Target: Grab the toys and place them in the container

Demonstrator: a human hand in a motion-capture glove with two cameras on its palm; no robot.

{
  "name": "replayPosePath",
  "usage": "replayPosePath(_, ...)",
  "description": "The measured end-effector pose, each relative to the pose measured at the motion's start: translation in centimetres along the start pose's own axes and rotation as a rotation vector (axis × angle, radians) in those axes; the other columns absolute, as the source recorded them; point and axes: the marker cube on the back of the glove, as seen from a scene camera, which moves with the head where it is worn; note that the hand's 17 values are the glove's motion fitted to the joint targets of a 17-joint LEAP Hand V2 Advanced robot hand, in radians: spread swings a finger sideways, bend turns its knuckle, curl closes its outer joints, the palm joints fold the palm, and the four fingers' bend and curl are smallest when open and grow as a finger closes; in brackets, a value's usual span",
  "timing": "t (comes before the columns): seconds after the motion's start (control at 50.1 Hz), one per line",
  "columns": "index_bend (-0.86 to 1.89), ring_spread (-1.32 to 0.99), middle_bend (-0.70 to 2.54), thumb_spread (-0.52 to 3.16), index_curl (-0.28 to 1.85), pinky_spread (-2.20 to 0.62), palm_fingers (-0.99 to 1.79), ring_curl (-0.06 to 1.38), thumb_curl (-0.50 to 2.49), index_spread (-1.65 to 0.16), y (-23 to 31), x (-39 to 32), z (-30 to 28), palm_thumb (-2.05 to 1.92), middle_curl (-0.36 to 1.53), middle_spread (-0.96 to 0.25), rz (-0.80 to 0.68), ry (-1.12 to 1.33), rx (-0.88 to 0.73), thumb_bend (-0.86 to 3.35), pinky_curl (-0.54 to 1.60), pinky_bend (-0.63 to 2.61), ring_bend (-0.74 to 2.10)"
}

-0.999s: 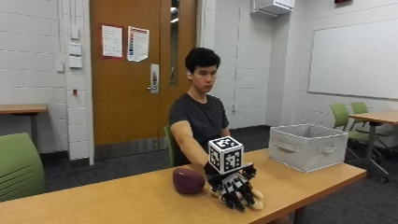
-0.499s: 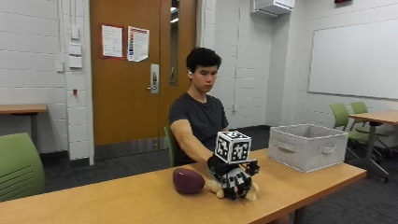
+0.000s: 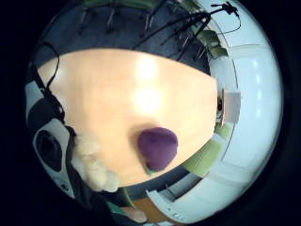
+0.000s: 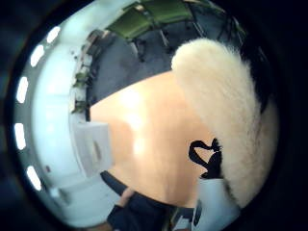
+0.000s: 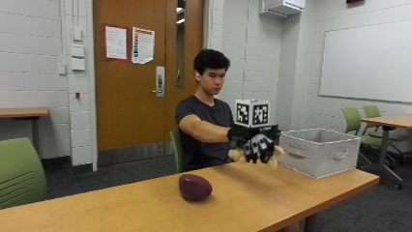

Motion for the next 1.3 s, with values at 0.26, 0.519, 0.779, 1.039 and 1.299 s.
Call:
replayPosePath(0.26,0.31,-0.42,0.79,0.57,1.2,-0.49,1.14,0.5,0.88,-0.55,1.2,-12.3,-11.5,0.65,0.76,-0.42,-0.137,-0.018,0.183,0.28,0.41,0.9,1.17)
replayPosePath(0.519,0.32,-0.42,0.79,0.45,1.3,-0.49,1.13,0.51,1.01,-0.57,5.8,-33.2,-15.5,0.61,0.79,-0.4,-0.436,-0.005,0.248,0.3,0.42,0.92,1.17)
replayPosePath(0.779,0.26,-0.42,0.79,0.38,1.38,-0.49,1.12,0.53,1.14,-0.59,10.0,-46.2,-14.4,0.58,0.83,-0.4,-0.61,-0.064,0.207,0.35,0.42,0.91,1.21)
replayPosePath(1.039,0.19,-0.42,0.75,0.37,1.43,-0.49,1.04,0.53,1.24,-0.6,5.6,-41.0,-11.7,0.52,0.85,-0.41,-0.784,0.003,0.196,0.36,0.42,0.91,1.18)
replayPosePath(1.299,0.01,-0.29,0.42,0.95,1.14,-0.24,0.13,0.45,0.84,-0.54,9.4,-44.4,-11.4,-0.08,0.71,-0.31,-0.605,0.043,0.148,-0.07,0.45,1.06,1.01)
